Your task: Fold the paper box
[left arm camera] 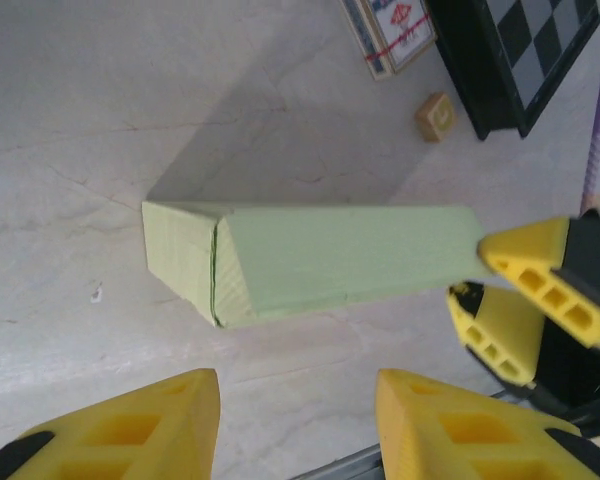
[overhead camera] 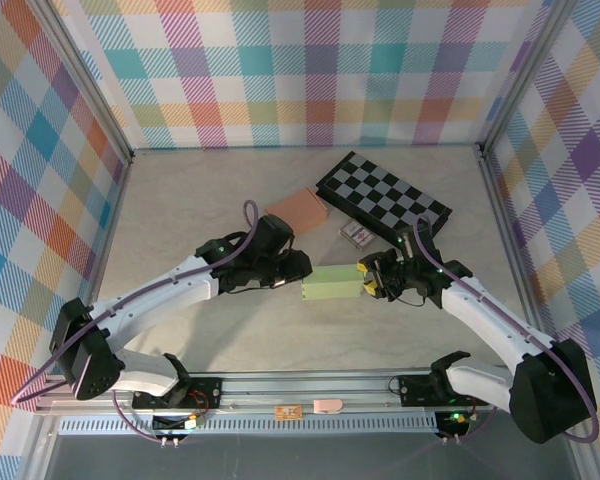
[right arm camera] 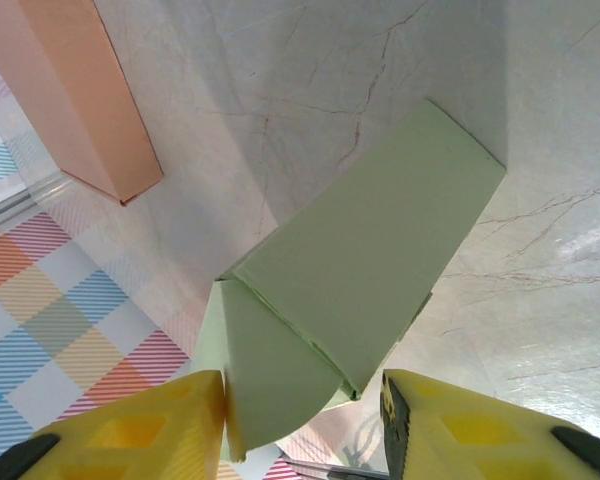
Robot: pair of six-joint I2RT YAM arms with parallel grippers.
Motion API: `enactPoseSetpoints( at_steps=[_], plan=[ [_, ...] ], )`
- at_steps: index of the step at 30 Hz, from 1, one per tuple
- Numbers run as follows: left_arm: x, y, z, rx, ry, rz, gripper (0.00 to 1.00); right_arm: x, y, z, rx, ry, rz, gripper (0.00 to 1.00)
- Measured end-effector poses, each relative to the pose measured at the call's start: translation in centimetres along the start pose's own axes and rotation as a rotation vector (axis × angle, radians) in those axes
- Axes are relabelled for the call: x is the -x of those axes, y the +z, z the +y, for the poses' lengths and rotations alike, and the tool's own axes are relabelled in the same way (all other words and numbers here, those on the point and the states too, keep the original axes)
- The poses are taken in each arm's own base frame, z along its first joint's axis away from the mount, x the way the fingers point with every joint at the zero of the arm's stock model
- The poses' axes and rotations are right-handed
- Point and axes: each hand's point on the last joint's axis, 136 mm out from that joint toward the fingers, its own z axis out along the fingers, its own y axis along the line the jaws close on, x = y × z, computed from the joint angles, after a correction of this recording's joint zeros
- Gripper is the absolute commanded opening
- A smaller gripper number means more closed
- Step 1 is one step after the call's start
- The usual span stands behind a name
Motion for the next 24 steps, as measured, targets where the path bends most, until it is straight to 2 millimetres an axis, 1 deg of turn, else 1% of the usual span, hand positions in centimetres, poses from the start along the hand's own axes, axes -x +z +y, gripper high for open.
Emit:
enactPoseSetpoints(
  at_steps=[4,10,17,19,24],
  plan=[
    [0.3,1.2,0.4,0.003,-0.037,0.032,0.48,0.0,0.0,0.0,-0.001,-0.003,0.002,0.45],
    [-0.8,3.2,1.0,0.019,-0.065,0.107,0.5,-0.1,0.0,-0.3,-0.01,-0.002,0.004,0.45],
    [-1.1,3.7,1.6,0.033,-0.073,0.126,0.48,-0.1,0.0,-0.4,-0.014,-0.004,0.008,0.45],
    [-1.3,3.8,1.9,0.037,-0.075,0.13,0.46,-0.2,0.0,-0.4,-0.015,-0.008,0.009,0.45],
    [-1.7,4.3,2.8,0.051,-0.078,0.138,0.46,-0.2,0.1,-0.8,-0.034,-0.009,0.014,0.44]
  ],
)
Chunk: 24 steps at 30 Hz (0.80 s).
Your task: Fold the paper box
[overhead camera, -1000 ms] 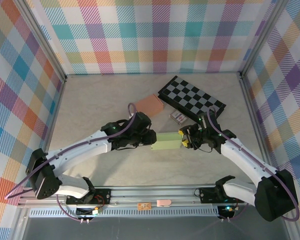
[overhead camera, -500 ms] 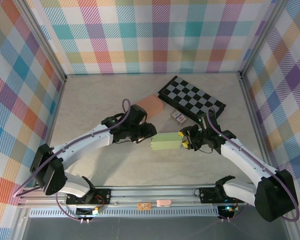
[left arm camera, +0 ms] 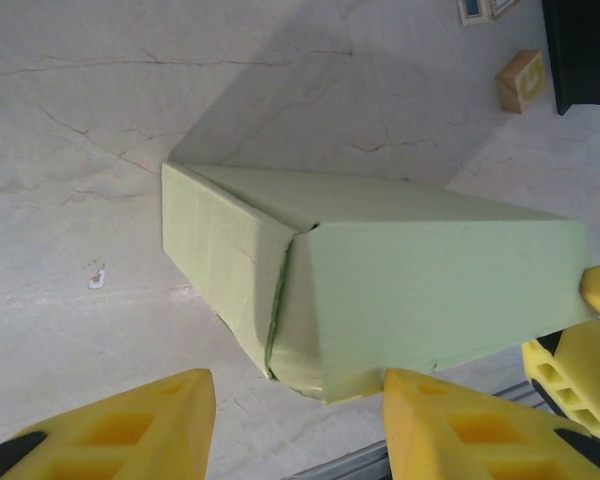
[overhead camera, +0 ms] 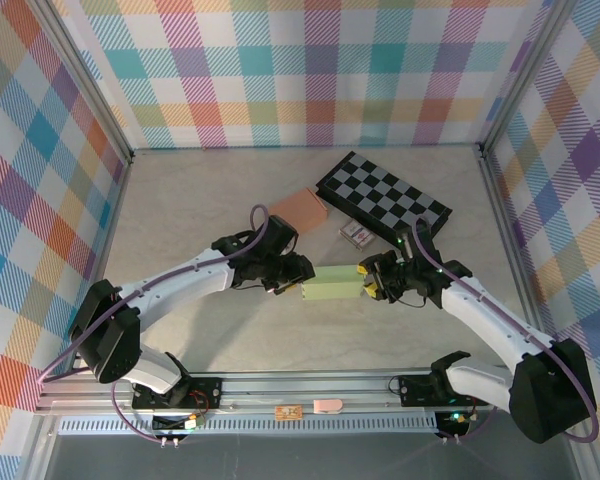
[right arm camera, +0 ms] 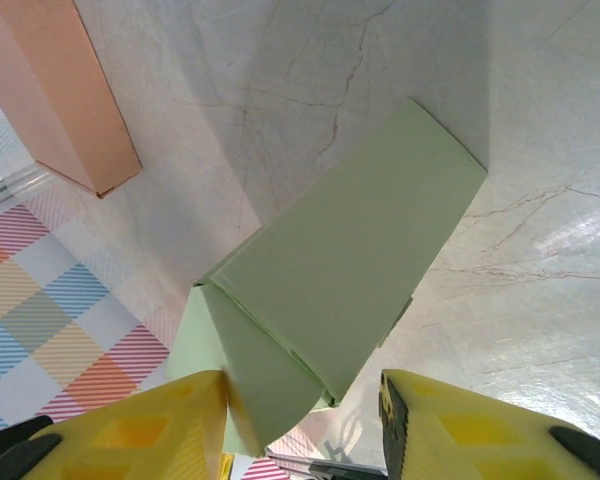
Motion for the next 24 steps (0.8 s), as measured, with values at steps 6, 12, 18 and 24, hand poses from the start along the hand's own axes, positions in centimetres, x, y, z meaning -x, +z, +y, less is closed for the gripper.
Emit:
enactPoseSetpoints(
  at_steps=[6,12,18,24],
  plan=[
    [-0.3,0.6,1.0,0.013,-0.004,0.009,0.46,-0.2,0.4,-0.7,-0.049,-0.001,0.022,0.44],
    [-0.2,0.7,1.0,0.007,-0.003,0.006,0.46,-0.2,0.2,-0.9,-0.071,-0.005,0.025,0.44],
    [-0.2,0.7,0.9,0.005,-0.002,0.005,0.44,-0.3,0.1,-1.1,-0.087,-0.01,0.027,0.44],
    [-0.2,0.9,0.7,-0.011,-0.003,0.005,0.37,-0.4,0.2,-1.3,-0.097,-0.003,0.038,0.44]
  ],
)
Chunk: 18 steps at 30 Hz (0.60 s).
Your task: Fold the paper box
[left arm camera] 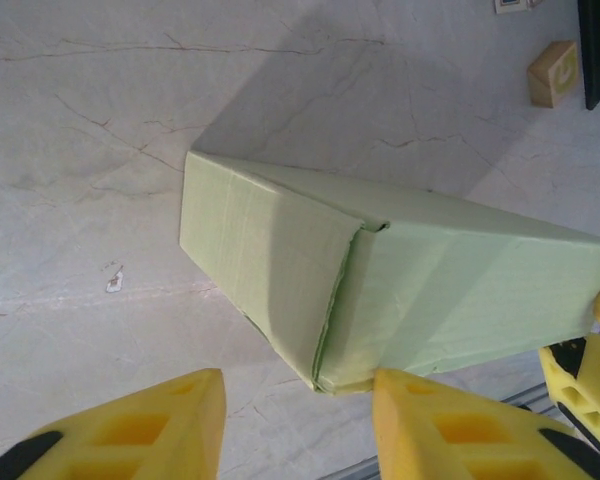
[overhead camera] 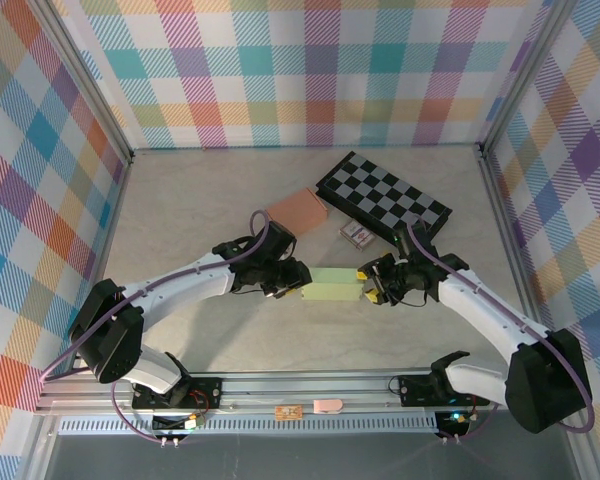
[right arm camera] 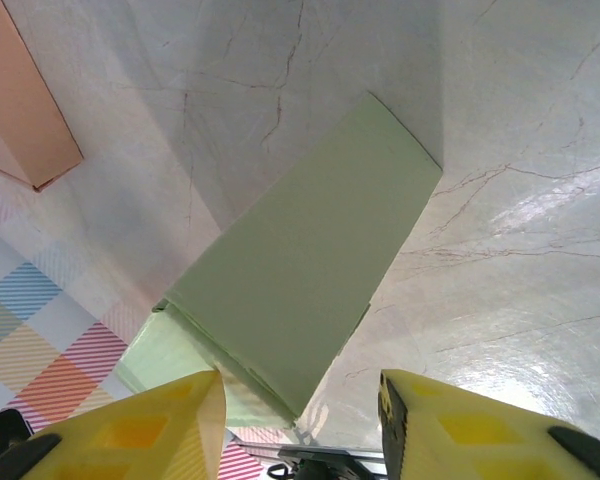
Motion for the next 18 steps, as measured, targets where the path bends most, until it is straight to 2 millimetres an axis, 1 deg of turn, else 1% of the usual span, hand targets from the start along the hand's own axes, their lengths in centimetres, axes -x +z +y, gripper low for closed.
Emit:
enactPoseSetpoints(
  at_steps=[4,9,11,13,15,16,18],
  plan=[
    [0.0,0.3,-0.2,-0.028,-0.017,0.0,0.33,0.1,0.0,0.0,0.0,0.006,0.002,0.44],
    [0.0,0.3,-0.4,-0.043,-0.022,-0.003,0.33,0.0,0.0,0.0,-0.002,0.008,0.009,0.43],
    [0.0,0.2,-0.4,-0.042,-0.022,-0.004,0.36,0.0,0.0,0.0,-0.005,0.009,0.01,0.43],
    [0.1,0.2,-0.3,-0.037,-0.018,-0.005,0.4,0.0,-0.3,0.0,-0.016,0.012,0.001,0.44],
    [0.2,0.0,-0.4,-0.029,-0.013,-0.011,0.49,0.1,-0.8,0.1,-0.038,0.013,-0.018,0.47],
    [0.3,-0.2,-0.4,-0.024,-0.008,-0.013,0.52,0.2,-1.2,0.4,-0.04,0.009,-0.026,0.49],
    [0.6,-0.7,-1.1,-0.026,-0.001,-0.024,0.57,0.2,-2.3,1.7,-0.028,-0.012,-0.05,0.54]
  ],
)
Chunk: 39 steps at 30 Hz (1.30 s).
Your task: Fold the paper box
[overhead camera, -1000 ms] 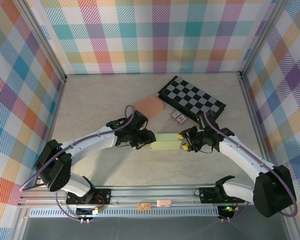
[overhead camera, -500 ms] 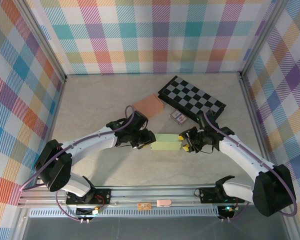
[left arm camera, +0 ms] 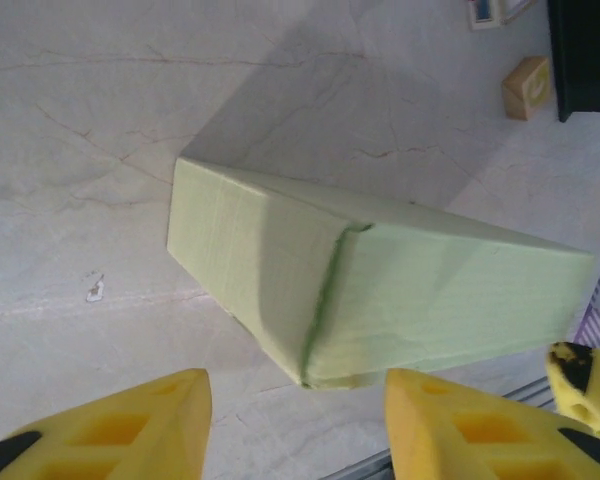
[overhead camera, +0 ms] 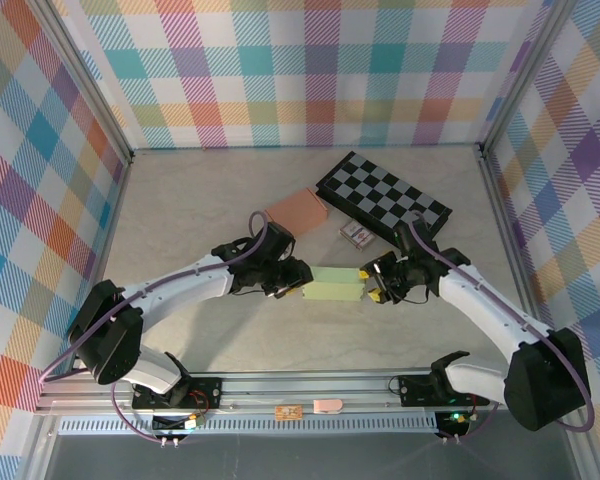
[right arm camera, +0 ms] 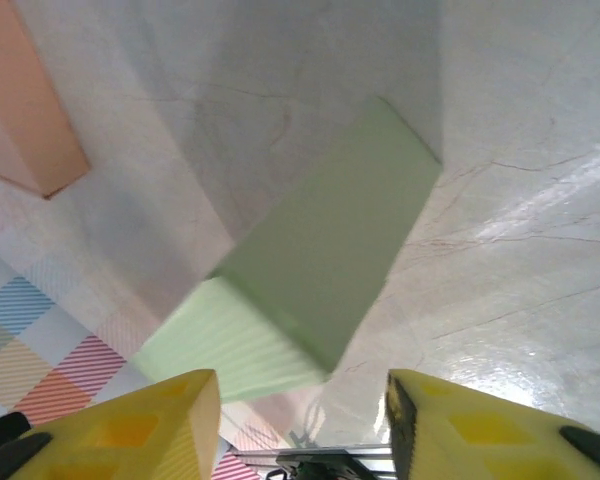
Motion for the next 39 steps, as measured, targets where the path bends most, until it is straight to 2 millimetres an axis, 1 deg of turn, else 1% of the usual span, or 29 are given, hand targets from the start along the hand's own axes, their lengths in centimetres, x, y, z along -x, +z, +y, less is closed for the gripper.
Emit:
enactPoseSetpoints(
  at_steps=[2,4,6,8,11,14,17,19,22,25,28,31,32,34,37,39],
  plan=[
    [0.7,-0.8,-1.2,-0.022,0.017,-0.016,0.6,0.1,-1.2,1.5,0.024,-0.008,-0.027,0.59],
    [1.4,-1.6,-2.7,-0.052,0.029,-0.038,0.61,-0.1,-2.3,2.8,0.052,-0.003,-0.053,0.64],
    [2.4,-2.6,-3.8,-0.085,0.035,-0.062,0.61,-0.7,-3.0,3.3,0.067,0.029,-0.075,0.68],
    [3.3,-3.6,-4.0,-0.102,0.031,-0.087,0.61,-1.9,-3.1,3.2,0.065,0.066,-0.071,0.69],
    [5.3,-5.9,-3.3,-0.121,0.011,-0.146,0.61,-3.6,-2.2,2.9,0.038,0.155,-0.059,0.72],
    [7.1,-8.8,-2.5,-0.152,0.001,-0.22,0.62,-4.5,-0.8,2.5,-0.008,0.247,-0.071,0.75],
    [7.6,-11.5,-1.5,-0.176,0.011,-0.285,0.62,-4.7,0.6,2.7,-0.037,0.328,-0.098,0.77],
    [7.5,-13.0,-1.0,-0.19,0.026,-0.32,0.63,-4.4,1.6,2.6,-0.052,0.369,-0.121,0.83],
    [7.1,-14.4,-0.3,-0.198,0.045,-0.35,0.63,-3.8,3.0,2.6,-0.068,0.4,-0.152,0.83],
    [6.8,-15.0,0.3,-0.19,0.056,-0.359,0.63,-3.2,4.8,2.6,-0.085,0.424,-0.171,0.82],
    [6.8,-15.1,0.9,-0.173,0.063,-0.358,0.63,-2.8,6.5,2.7,-0.112,0.437,-0.183,0.75],
    [6.8,-15.1,1.3,-0.163,0.066,-0.355,0.62,-2.6,7.8,3.0,-0.122,0.441,-0.187,0.68],
    [6.8,-15.1,1.3,-0.161,0.068,-0.352,0.62,-2.5,8.0,3.0,-0.122,0.441,-0.187,0.65],
    [6.6,-15.0,1.5,-0.155,0.071,-0.342,0.62,-2.5,8.1,3.1,-0.119,0.441,-0.186,0.56],
    [6.4,-15.0,1.6,-0.152,0.081,-0.334,0.62,-2.6,8.2,3.4,-0.107,0.438,-0.179,0.5],
    [6.3,-15.1,1.5,-0.157,0.086,-0.333,0.62,-2.6,8.4,3.4,-0.101,0.433,-0.171,0.48]
  ],
)
